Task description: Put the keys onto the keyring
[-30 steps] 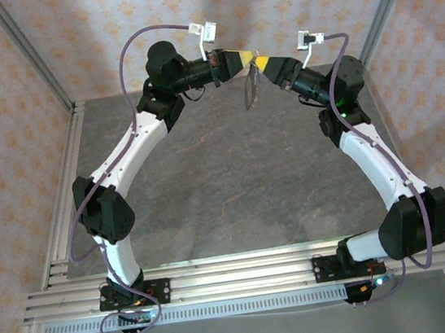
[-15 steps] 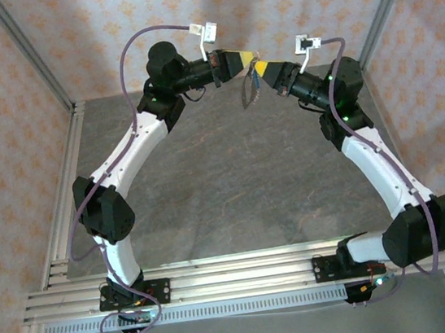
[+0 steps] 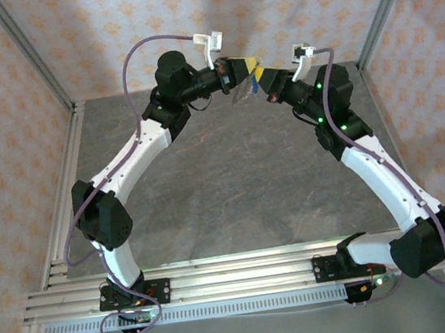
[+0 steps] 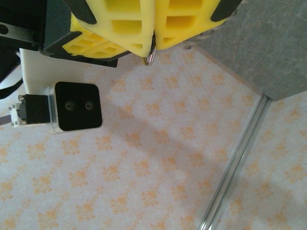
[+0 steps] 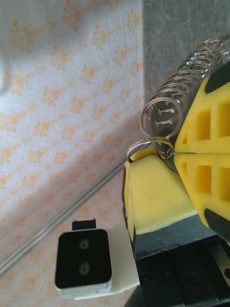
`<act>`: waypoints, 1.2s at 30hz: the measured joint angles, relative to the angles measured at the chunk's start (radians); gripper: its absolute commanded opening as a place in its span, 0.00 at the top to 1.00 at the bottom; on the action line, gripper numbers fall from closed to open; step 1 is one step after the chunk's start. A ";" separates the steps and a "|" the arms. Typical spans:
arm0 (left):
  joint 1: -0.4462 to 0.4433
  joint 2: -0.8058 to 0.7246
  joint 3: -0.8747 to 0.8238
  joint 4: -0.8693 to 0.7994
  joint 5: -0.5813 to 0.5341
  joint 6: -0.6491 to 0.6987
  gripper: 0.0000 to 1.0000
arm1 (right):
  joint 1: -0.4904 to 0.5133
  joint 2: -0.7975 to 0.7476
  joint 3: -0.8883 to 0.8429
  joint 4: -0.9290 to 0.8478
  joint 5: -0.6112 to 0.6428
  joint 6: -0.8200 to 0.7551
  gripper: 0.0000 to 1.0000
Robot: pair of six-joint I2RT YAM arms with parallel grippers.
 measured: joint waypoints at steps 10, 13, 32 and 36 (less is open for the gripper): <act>-0.016 -0.011 -0.024 0.000 -0.068 0.038 1.00 | 0.075 0.009 0.044 -0.079 0.173 0.003 1.00; -0.015 -0.011 -0.024 0.000 -0.087 0.045 1.00 | 0.099 0.036 0.085 -0.109 0.213 0.000 1.00; -0.011 -0.011 -0.024 0.003 -0.127 0.034 1.00 | 0.058 0.078 0.079 -0.028 0.088 0.023 1.00; -0.009 -0.011 -0.023 0.005 -0.127 0.018 1.00 | 0.042 0.081 0.074 -0.009 0.043 0.034 1.00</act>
